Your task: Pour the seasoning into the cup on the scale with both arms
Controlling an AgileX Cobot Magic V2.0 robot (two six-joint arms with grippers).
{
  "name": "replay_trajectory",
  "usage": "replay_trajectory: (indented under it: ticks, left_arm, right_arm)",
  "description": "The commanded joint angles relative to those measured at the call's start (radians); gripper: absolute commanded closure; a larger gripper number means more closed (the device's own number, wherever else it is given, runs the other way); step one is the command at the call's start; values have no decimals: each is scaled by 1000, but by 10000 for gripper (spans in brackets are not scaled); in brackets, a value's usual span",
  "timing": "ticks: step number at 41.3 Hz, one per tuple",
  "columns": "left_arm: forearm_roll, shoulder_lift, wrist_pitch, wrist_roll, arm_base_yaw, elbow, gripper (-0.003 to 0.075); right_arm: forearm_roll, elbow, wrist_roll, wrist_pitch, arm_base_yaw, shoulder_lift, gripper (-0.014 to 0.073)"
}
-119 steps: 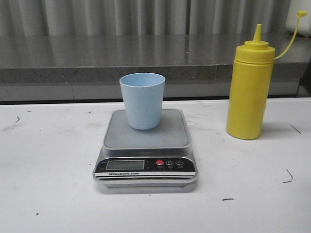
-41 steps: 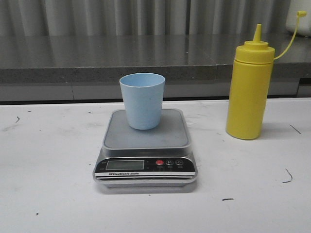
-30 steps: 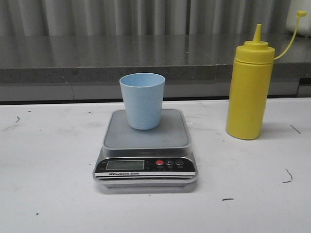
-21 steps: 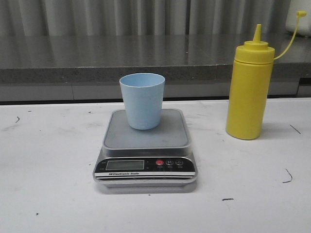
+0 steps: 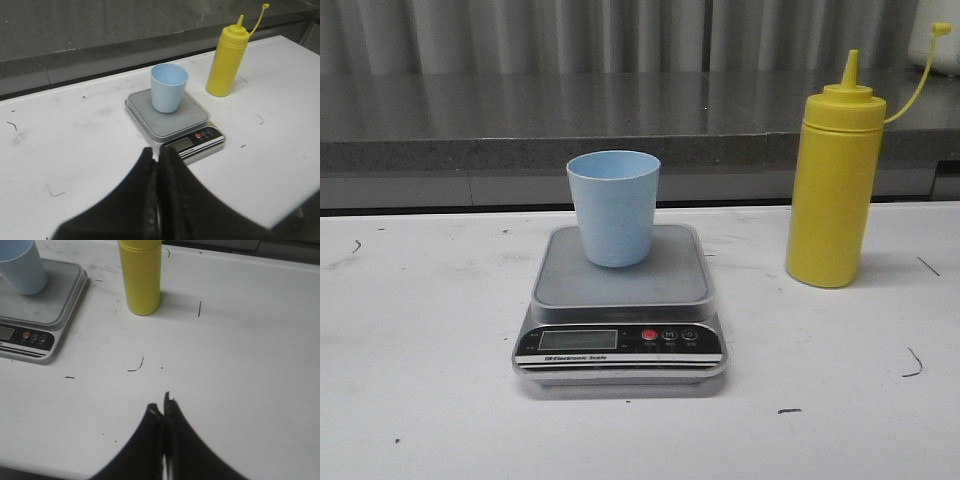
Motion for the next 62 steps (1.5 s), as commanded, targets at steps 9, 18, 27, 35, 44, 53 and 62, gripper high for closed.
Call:
replay_trajectory:
  ticks: [9, 18, 27, 35, 44, 53, 62]
  left_arm:
    - [36, -85, -579, -7, 253, 331, 740]
    - [26, -154, -858, -7, 400, 573, 740]
    - [26, -207, -919, -7, 444, 666, 740]
    - [26, -205, -930, -7, 460, 666, 740]
    - [26, -205, -930, -7, 485, 666, 740]
    - [26, -205, -930, -7, 485, 666, 740]
    - [26, -205, -930, -7, 485, 666, 740]
  right_arm:
    - [-13, -27, -12, -60, 5, 6, 662]
    - [-13, -27, -12, -60, 5, 6, 662]
    - [-13, -27, -12, -62, 5, 7, 662]
    - [-13, -27, -12, -61, 5, 7, 662]
    - [-13, -27, -12, -61, 5, 7, 662]
    - [-13, -27, -12, -61, 5, 7, 662]
    - [-13, -27, -12, -61, 5, 7, 662]
